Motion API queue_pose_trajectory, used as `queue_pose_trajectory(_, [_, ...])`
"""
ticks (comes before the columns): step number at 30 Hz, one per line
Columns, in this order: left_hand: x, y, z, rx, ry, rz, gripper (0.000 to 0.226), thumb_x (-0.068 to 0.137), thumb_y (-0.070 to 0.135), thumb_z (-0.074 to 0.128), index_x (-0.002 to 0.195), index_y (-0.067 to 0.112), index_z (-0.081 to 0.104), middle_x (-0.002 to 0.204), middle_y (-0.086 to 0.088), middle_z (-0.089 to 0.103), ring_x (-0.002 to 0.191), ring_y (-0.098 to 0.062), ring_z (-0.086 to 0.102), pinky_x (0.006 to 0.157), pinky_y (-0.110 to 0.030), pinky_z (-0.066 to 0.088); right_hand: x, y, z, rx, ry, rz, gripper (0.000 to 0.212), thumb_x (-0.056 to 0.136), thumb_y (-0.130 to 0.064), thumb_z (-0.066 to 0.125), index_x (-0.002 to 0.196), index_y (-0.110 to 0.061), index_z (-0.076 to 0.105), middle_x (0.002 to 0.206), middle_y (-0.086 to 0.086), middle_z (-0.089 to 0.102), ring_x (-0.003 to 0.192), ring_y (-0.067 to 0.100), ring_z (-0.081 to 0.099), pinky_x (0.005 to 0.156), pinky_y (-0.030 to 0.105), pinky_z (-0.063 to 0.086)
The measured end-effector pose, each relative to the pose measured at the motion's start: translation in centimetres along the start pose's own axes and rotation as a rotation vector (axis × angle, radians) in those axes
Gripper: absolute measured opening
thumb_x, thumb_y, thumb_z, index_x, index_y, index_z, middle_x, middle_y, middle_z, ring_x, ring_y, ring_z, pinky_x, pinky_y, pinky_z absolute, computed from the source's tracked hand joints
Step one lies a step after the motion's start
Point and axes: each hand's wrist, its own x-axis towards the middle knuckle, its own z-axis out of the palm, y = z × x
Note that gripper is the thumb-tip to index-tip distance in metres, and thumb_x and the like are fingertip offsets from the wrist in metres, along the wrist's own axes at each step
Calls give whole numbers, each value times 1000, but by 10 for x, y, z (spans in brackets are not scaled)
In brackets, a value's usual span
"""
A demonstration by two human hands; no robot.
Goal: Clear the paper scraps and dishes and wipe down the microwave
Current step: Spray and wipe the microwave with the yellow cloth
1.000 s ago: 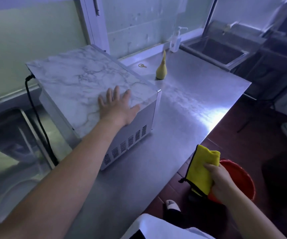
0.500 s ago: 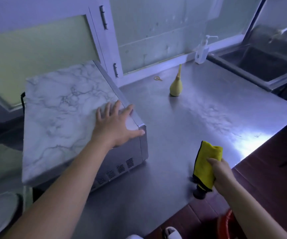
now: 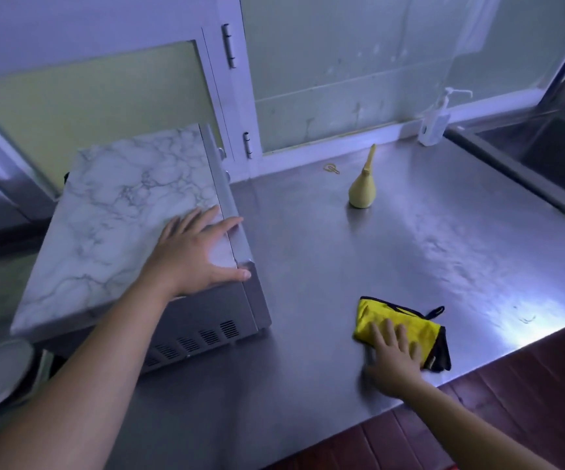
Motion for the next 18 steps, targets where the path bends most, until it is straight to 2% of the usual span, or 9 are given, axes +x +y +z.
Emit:
queue_pose_trajectory(2, [-2, 3, -3, -14, -19, -5, 107, 50, 95, 43, 147, 56, 23, 165, 11, 12, 152, -13, 5, 123, -43, 5, -4, -4, 11, 18, 52, 29, 84, 92, -41, 51, 159, -30, 2, 167, 6, -15, 153, 32, -16, 120, 55, -1])
queue_pose_trajectory(4, [-6, 6, -7, -70, -22, -9, 99, 54, 90, 41, 145, 53, 32, 164, 11, 18, 152, -14, 10, 123, -42, 7, -5, -7, 0, 60, 50, 53, 74, 92, -46, 52, 156, -30, 17, 168, 6, -2, 154, 33, -5, 120, 55, 8])
queue_pose_trajectory(7, [-18, 5, -8, -268, 42, -13, 74, 71, 77, 47, 136, 43, 53, 157, 11, 36, 148, -12, 23, 120, -32, 13, -6, -18, -39, 248, 45, 22, 51, 92, -44, 56, 139, -26, 51, 147, 6, 49, 137, 29, 43, 108, 42, 39])
queue_pose_trajectory(9, [-27, -5, -4, -395, 124, -24, 56, 84, 58, 61, 134, 32, 59, 147, 11, 48, 142, -9, 36, 115, -22, 21, -8, -33, -71, 445, 85, -104, 38, 93, -32, 63, 127, -16, 64, 127, 8, 66, 117, 25, 60, 97, 34, 46])
queue_pose_trajectory(11, [-39, -23, -1, -483, 218, -97, 46, 89, 39, 70, 133, 27, 61, 136, 14, 53, 131, -4, 45, 109, -21, 31, -15, -56, -105, 586, 122, -257, 23, 94, -22, 66, 116, -17, 69, 115, 8, 70, 105, 15, 67, 89, 29, 50])
queue_pose_trajectory(13, [-52, -49, -2, -479, 301, -247, 44, 89, 33, 70, 132, 26, 62, 133, 15, 54, 126, -3, 47, 104, -20, 34, -29, -87, -135, 687, 140, -403, 14, 94, -16, 66, 107, -22, 69, 108, 7, 72, 80, -7, 65, 67, 16, 49])
queue_pose_trajectory(14, [-57, -63, -4, -443, 338, -329, 43, 89, 34, 69, 131, 25, 62, 135, 14, 55, 125, -6, 49, 104, -23, 35, -34, -105, -147, 711, 169, -473, 14, 94, -16, 65, 105, -23, 69, 107, 6, 72, 78, -9, 64, 64, 12, 46])
queue_pose_trajectory(16, [-67, -90, -8, -316, 389, -464, 44, 89, 41, 64, 129, 23, 63, 139, 6, 57, 125, -17, 54, 105, -32, 40, -42, -144, -164, 717, 239, -605, 18, 95, -20, 64, 110, -25, 71, 112, -3, 69, 97, 3, 64, 81, 21, 49])
queue_pose_trajectory(18, [-72, -105, -13, -143, 370, -585, 56, 87, 57, 50, 130, 23, 59, 139, 0, 56, 126, -25, 52, 103, -39, 40, -47, -185, -175, 672, 312, -727, 25, 95, -25, 62, 119, -26, 68, 120, -11, 61, 106, 4, 54, 91, 25, 41])
